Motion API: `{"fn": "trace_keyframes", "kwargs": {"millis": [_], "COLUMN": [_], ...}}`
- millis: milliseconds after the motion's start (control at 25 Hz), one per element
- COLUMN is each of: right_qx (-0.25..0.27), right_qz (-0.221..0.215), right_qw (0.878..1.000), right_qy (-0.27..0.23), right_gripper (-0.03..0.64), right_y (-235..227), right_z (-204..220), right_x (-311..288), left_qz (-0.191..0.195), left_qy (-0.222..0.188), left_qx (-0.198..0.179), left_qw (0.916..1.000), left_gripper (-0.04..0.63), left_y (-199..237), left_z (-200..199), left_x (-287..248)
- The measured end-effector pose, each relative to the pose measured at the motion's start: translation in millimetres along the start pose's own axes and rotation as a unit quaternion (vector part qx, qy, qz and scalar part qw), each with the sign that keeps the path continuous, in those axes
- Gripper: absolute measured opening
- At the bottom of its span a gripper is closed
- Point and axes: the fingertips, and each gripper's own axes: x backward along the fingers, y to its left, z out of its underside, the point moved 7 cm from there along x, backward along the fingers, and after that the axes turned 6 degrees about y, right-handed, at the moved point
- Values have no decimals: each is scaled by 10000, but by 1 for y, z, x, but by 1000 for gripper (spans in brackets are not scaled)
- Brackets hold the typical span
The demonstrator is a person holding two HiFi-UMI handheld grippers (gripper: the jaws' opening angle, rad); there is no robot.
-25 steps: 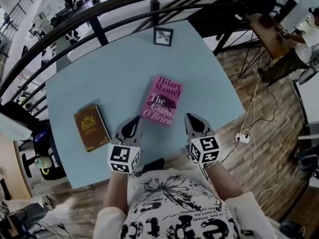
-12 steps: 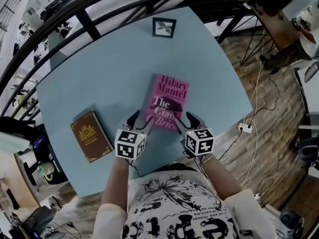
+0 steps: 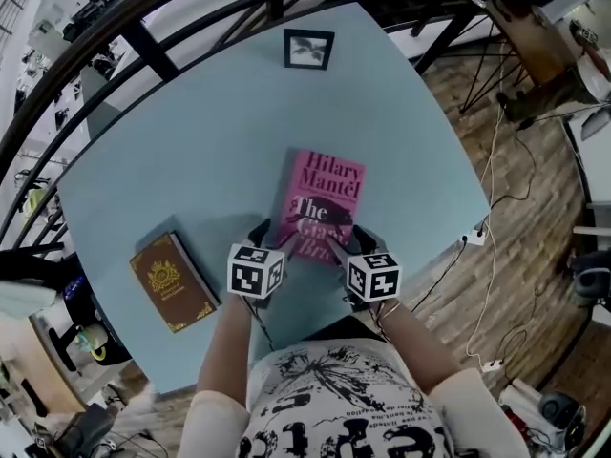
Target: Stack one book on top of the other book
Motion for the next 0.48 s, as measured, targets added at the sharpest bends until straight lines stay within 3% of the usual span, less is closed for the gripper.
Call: {"fn": "trace_keyframes", "kwargs": {"millis": [280, 480], "right_qx": [-111, -173], "right_qz": [-216, -178], "right_qw": [9997, 9995], "right_qy": [85, 191], "right_gripper": [238, 229], "right_y": [5, 5], "right_z": [-1, -2], "right_x": [-6, -4], "left_qz": [258, 185], "left_qy": [210, 259], "left_qx": [-23, -115], "left_qw": [9994, 9994], "left_gripper": [258, 257], "left_y": [-2, -6], "left_z": [6, 6], "left_x": [-13, -13]}}
